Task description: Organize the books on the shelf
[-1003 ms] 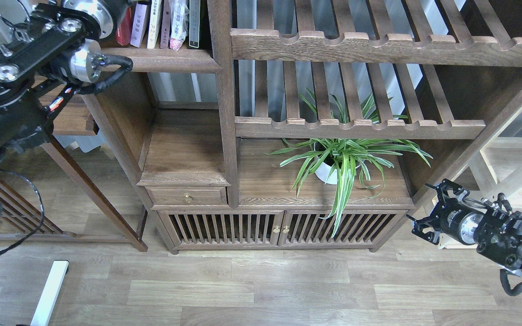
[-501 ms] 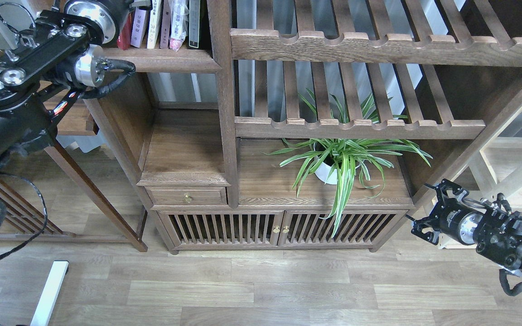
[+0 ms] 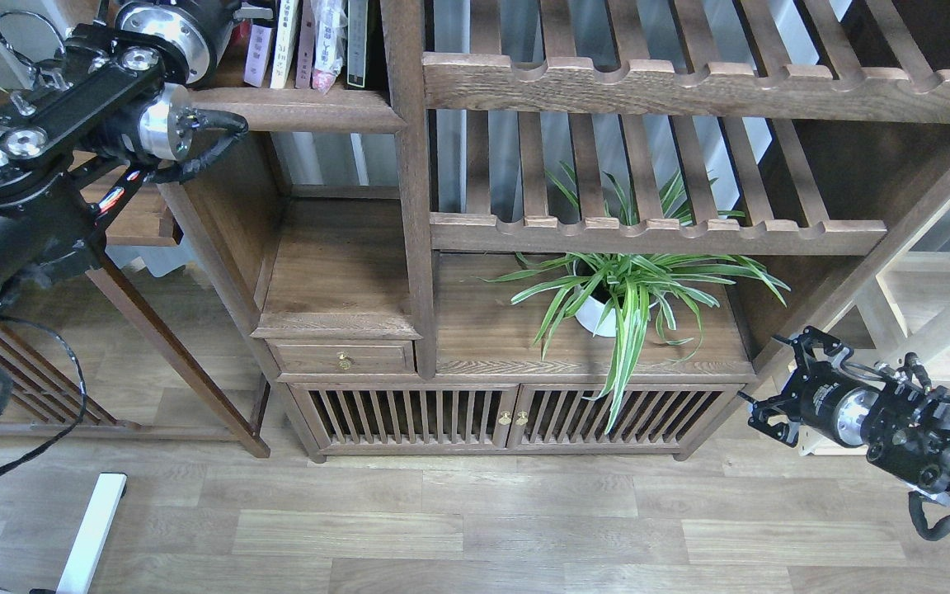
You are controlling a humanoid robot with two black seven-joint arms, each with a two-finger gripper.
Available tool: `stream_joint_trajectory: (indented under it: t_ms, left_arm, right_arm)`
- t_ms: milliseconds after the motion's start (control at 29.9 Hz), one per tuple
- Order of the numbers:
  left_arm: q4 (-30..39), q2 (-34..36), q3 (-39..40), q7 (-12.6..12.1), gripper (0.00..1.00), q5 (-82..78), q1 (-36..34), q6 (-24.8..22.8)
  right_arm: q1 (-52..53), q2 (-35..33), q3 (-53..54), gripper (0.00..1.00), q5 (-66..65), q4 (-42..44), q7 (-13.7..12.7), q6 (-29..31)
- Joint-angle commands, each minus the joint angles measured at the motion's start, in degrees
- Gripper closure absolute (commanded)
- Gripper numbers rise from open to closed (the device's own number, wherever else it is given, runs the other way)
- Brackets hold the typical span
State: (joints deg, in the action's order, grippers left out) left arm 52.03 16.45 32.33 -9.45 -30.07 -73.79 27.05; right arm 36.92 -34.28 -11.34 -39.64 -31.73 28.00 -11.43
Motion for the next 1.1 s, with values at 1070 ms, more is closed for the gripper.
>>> stream_joint_trajectory:
  t_ms: [1070]
  left_arm:
    - [21.7,14.75,-1.3,-5.93,0.22,4.15,6.2,-0.51]
  right_arm:
    - [0.09,0.35,0.0,0.04,0.08,0.0,0.0,-0.08]
